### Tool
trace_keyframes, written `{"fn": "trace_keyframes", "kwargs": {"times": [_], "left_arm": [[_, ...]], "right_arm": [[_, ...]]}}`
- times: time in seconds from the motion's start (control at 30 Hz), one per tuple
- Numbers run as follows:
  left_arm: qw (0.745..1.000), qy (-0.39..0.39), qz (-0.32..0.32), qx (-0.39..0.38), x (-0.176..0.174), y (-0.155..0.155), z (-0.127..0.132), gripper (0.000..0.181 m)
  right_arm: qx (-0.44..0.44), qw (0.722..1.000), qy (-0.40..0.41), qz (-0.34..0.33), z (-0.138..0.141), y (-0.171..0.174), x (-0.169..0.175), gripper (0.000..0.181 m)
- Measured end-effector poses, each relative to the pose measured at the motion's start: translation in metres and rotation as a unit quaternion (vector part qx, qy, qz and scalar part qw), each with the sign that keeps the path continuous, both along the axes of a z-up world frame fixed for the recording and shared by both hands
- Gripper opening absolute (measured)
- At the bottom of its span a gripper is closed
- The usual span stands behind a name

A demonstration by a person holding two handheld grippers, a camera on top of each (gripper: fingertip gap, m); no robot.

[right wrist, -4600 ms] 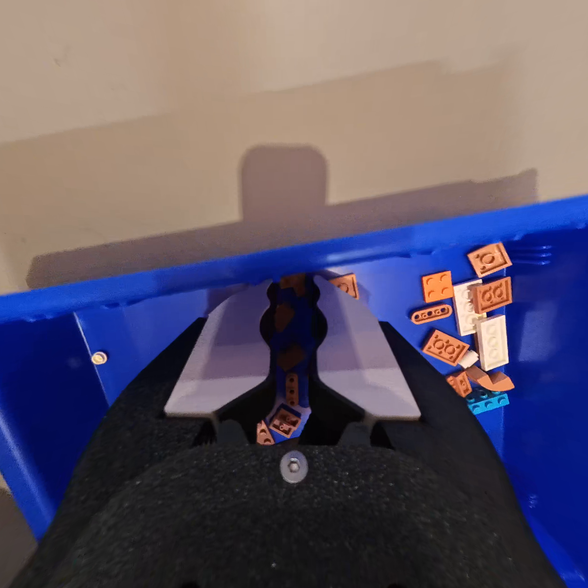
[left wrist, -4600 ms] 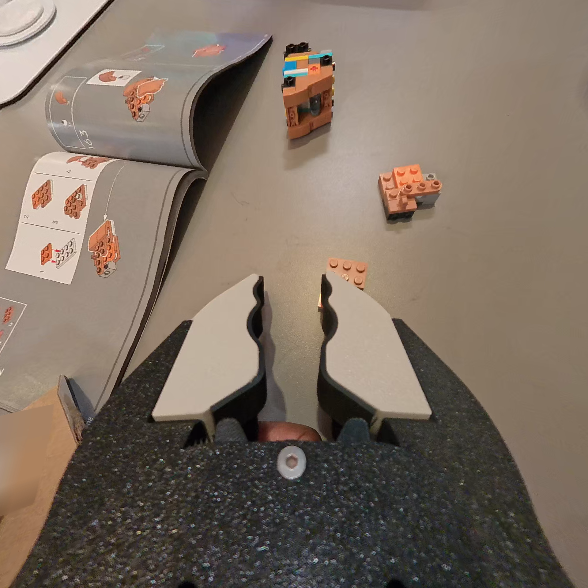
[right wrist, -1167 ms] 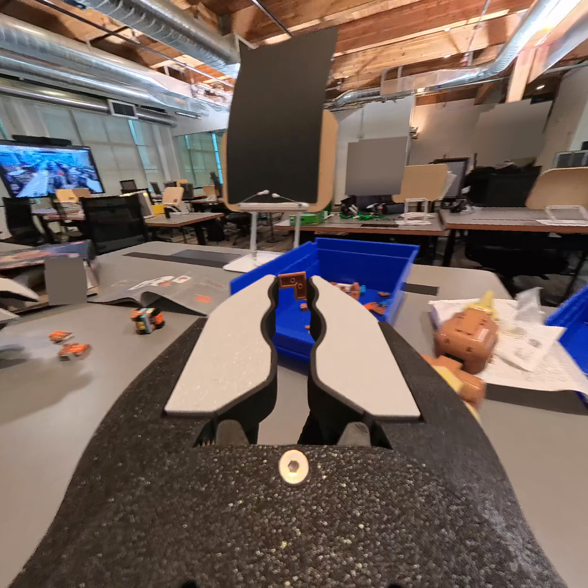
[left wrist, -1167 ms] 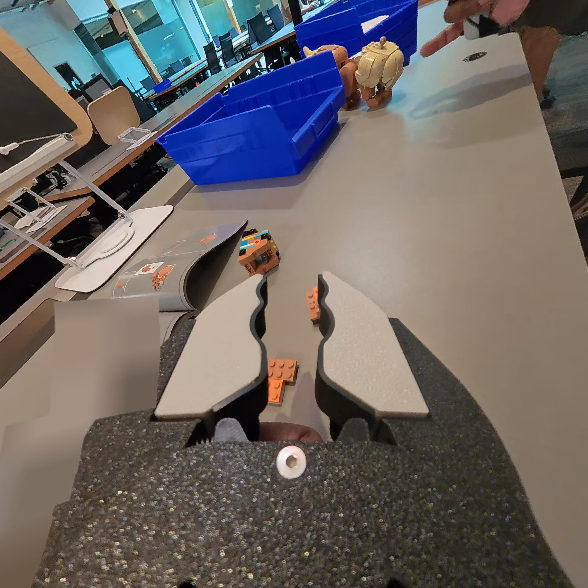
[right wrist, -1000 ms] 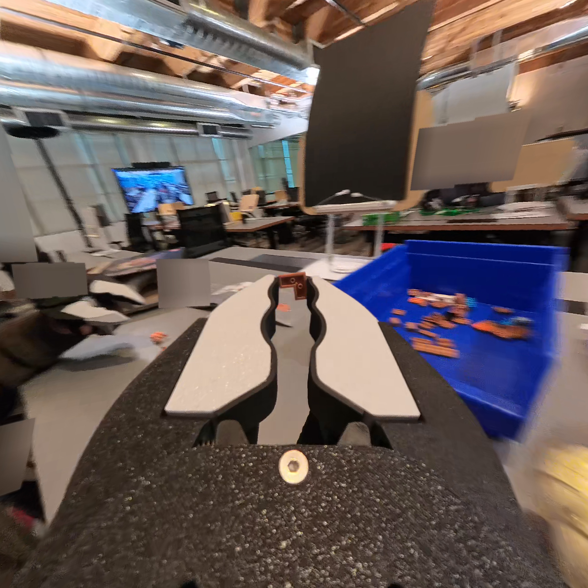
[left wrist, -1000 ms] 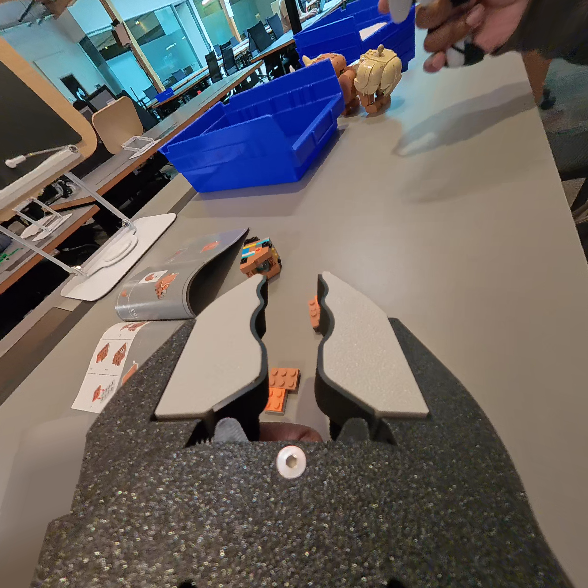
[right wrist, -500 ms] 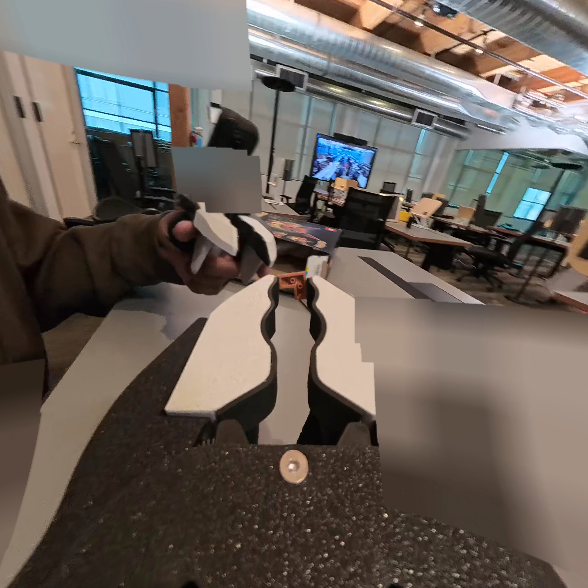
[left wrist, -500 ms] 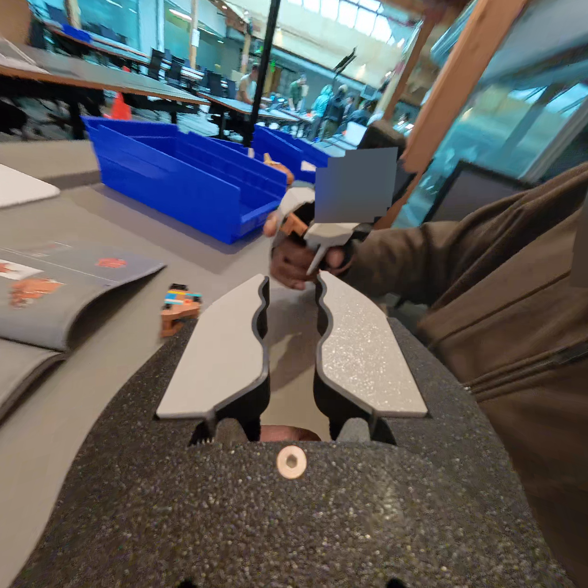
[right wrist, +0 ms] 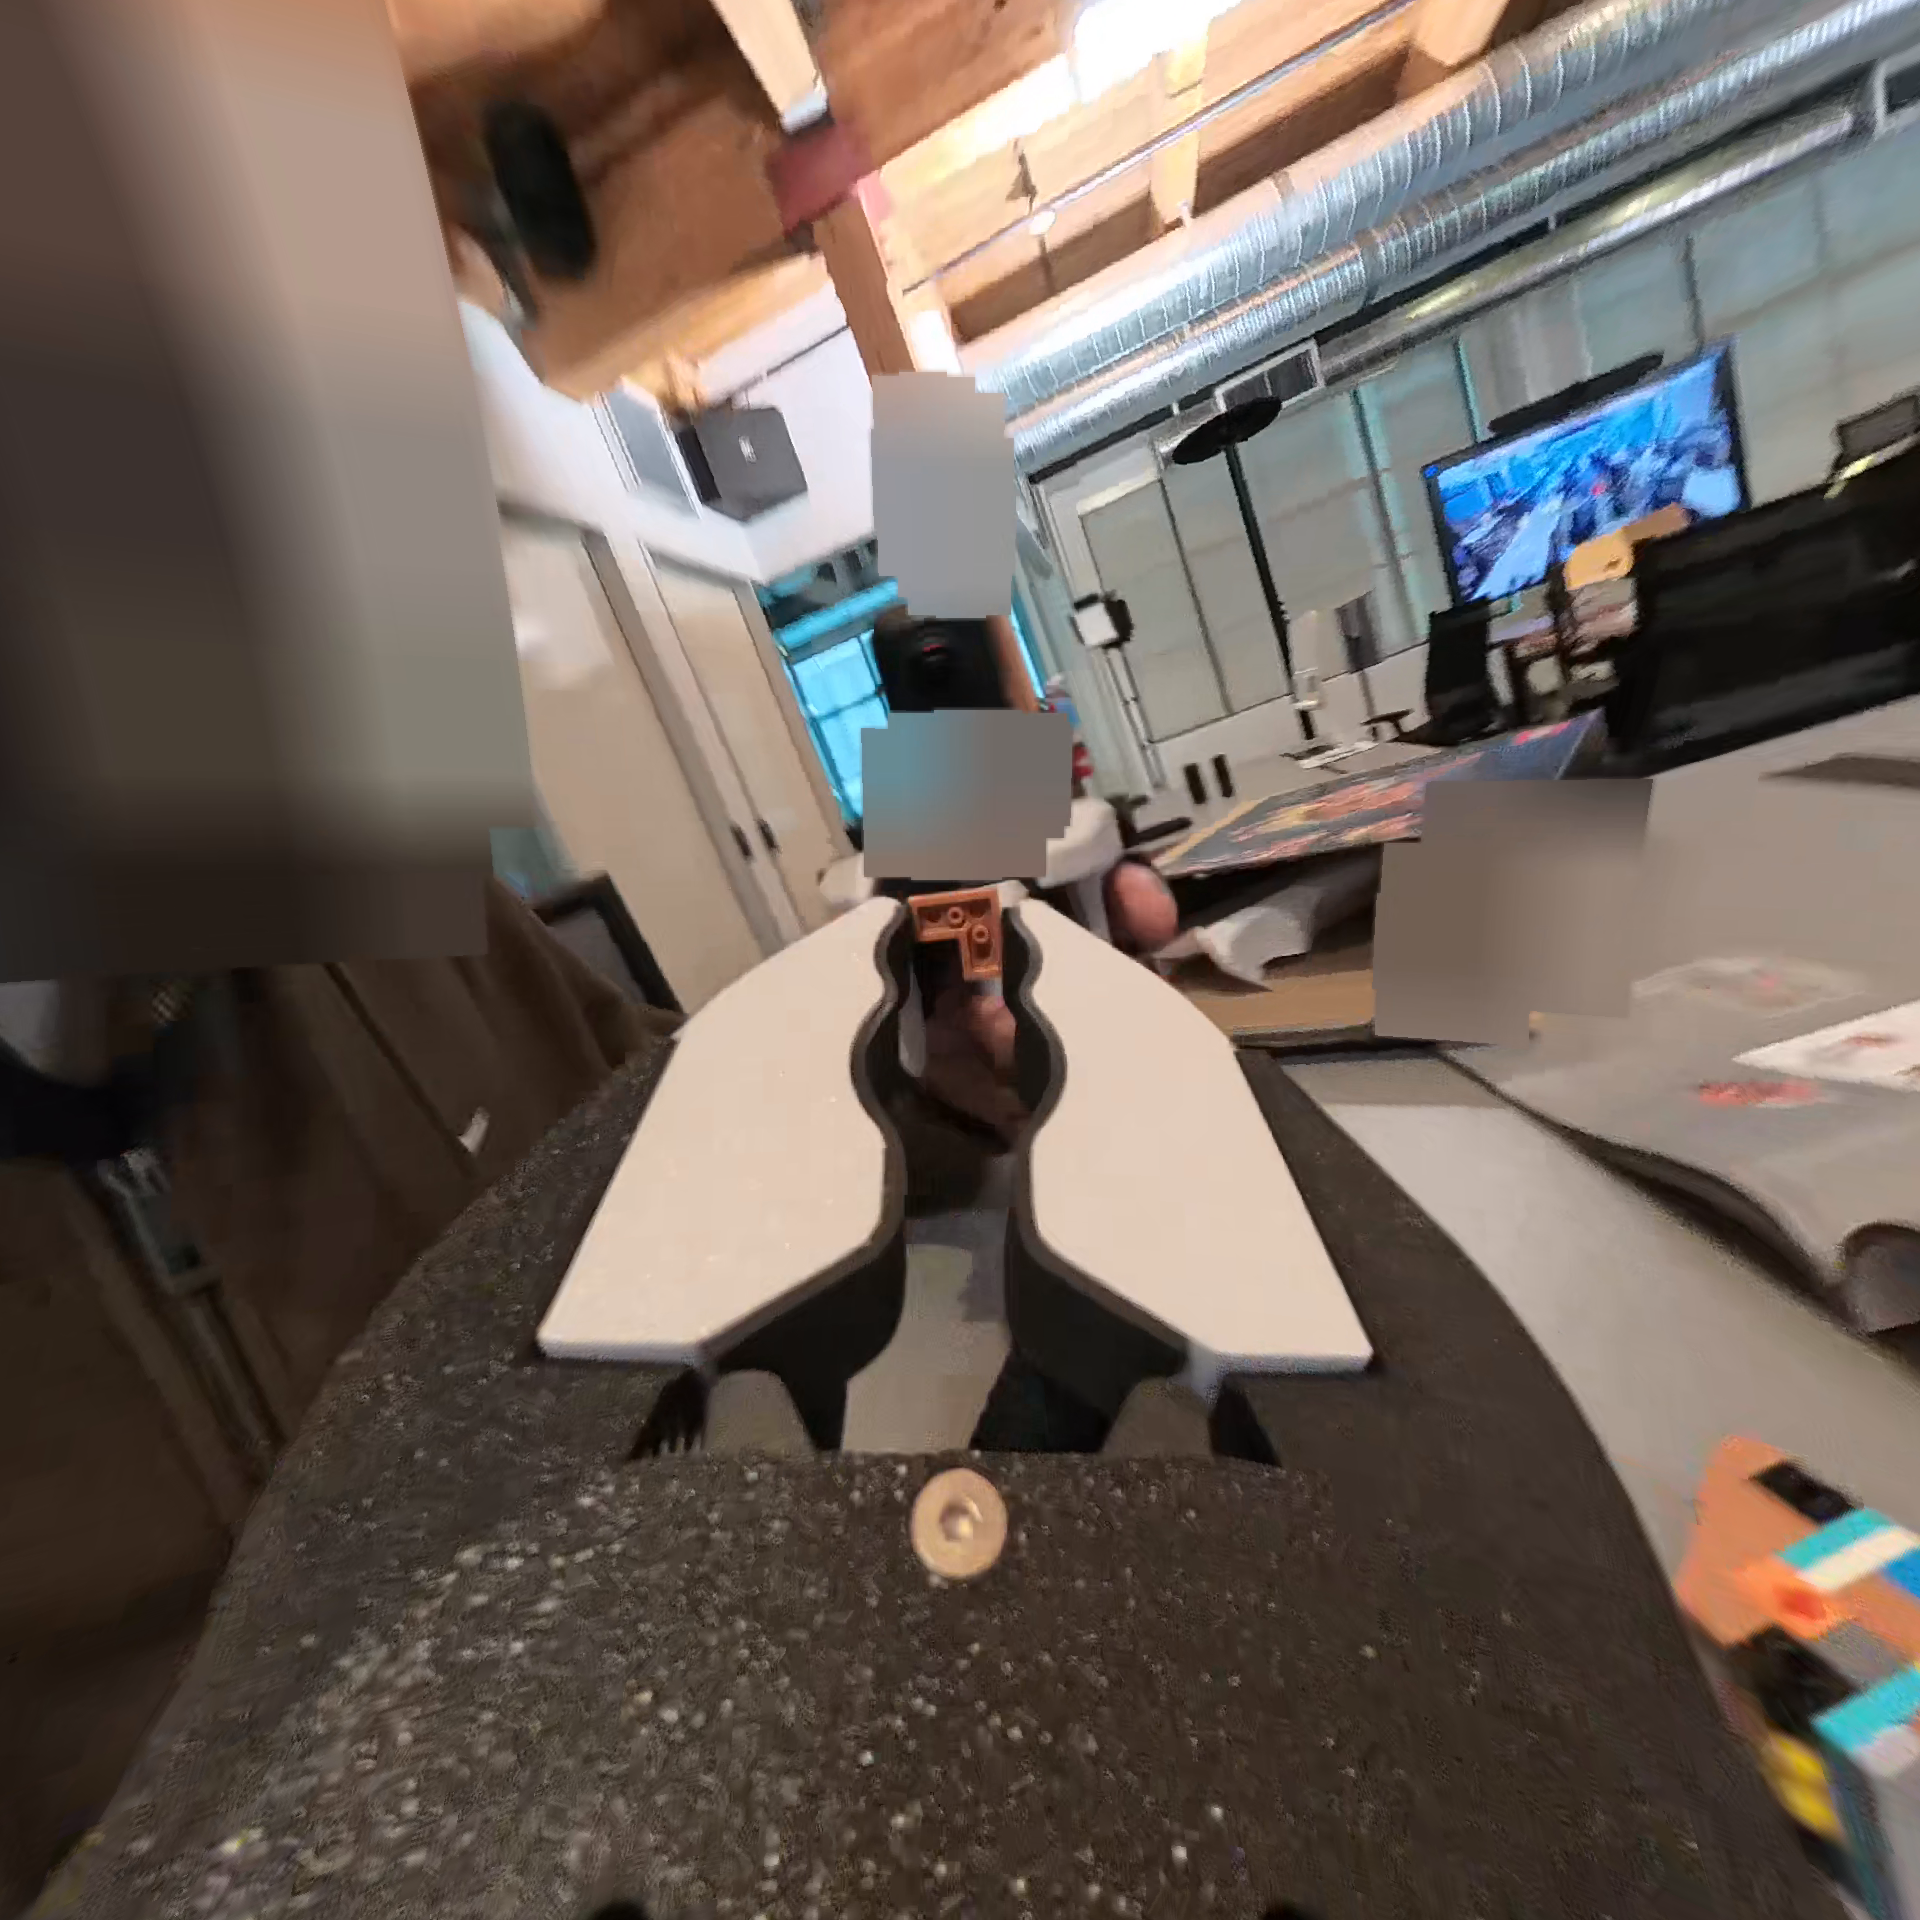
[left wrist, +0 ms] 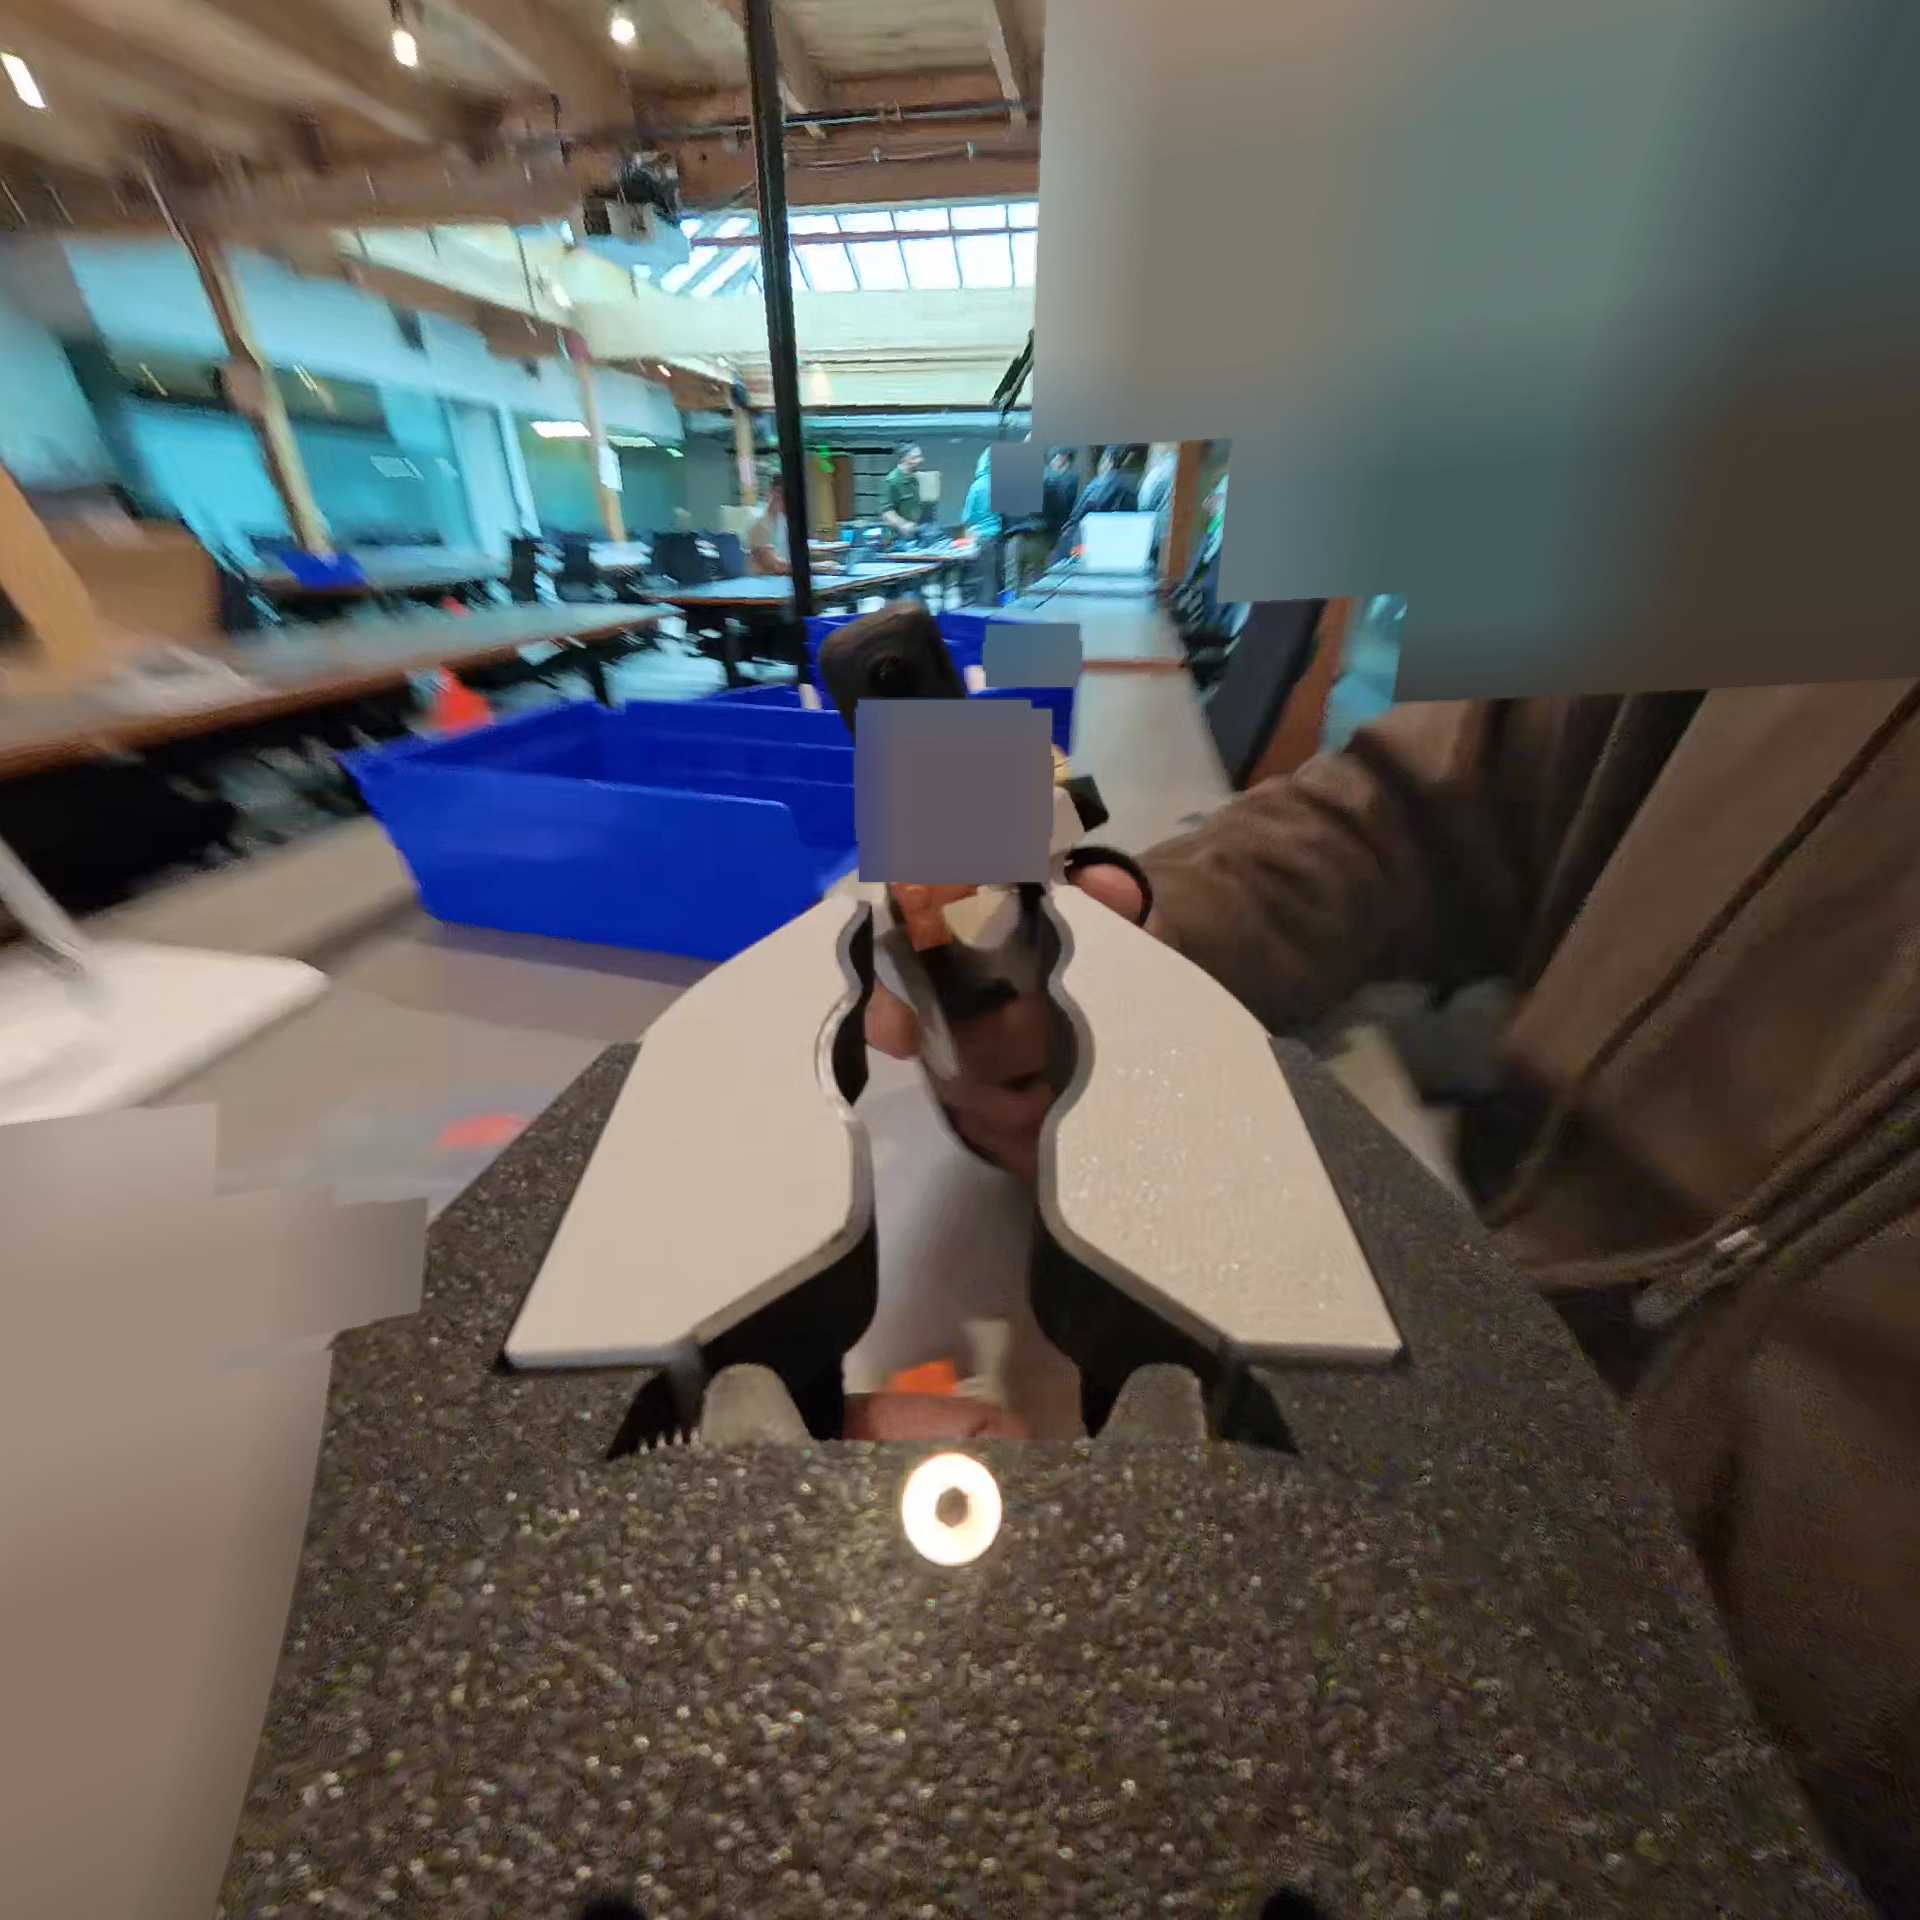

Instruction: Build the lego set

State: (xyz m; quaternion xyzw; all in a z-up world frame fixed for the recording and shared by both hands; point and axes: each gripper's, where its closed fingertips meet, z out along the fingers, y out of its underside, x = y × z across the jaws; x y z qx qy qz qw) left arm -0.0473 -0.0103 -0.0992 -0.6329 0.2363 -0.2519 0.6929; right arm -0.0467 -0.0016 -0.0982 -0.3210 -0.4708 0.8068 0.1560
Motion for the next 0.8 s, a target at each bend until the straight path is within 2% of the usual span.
{"fn": "trace_keyframes", "kwargs": {"times": [0.1, 0.2, 0.37, 0.53, 0.67, 0.8], "left_arm": [[0.982, 0.155, 0.057, 0.087, 0.000, 0.001, -0.004, 0.029], [0.958, 0.239, 0.090, 0.133, -0.005, 0.005, -0.012, 0.027], [0.936, 0.296, 0.076, 0.176, 0.001, -0.002, -0.021, 0.024], [0.926, 0.312, 0.058, 0.205, 0.010, -0.009, -0.022, 0.024], [0.915, 0.338, 0.070, 0.210, 0.010, -0.007, -0.026, 0.017], [0.923, 0.335, 0.064, 0.179, 0.007, -0.007, -0.031, 0.017]], "right_arm": [[-0.093, 0.993, -0.042, 0.059, -0.001, -0.001, -0.003, 0.016], [-0.140, 0.982, -0.067, 0.112, -0.004, -0.010, -0.003, 0.016], [-0.173, 0.968, -0.091, 0.155, -0.008, -0.019, -0.001, 0.016], [-0.188, 0.958, -0.110, 0.185, -0.012, -0.027, 0.000, 0.016], [-0.185, 0.957, -0.117, 0.192, -0.015, -0.032, 0.000, 0.016], [-0.153, 0.965, -0.125, 0.170, -0.020, -0.029, -0.003, 0.016]]}}
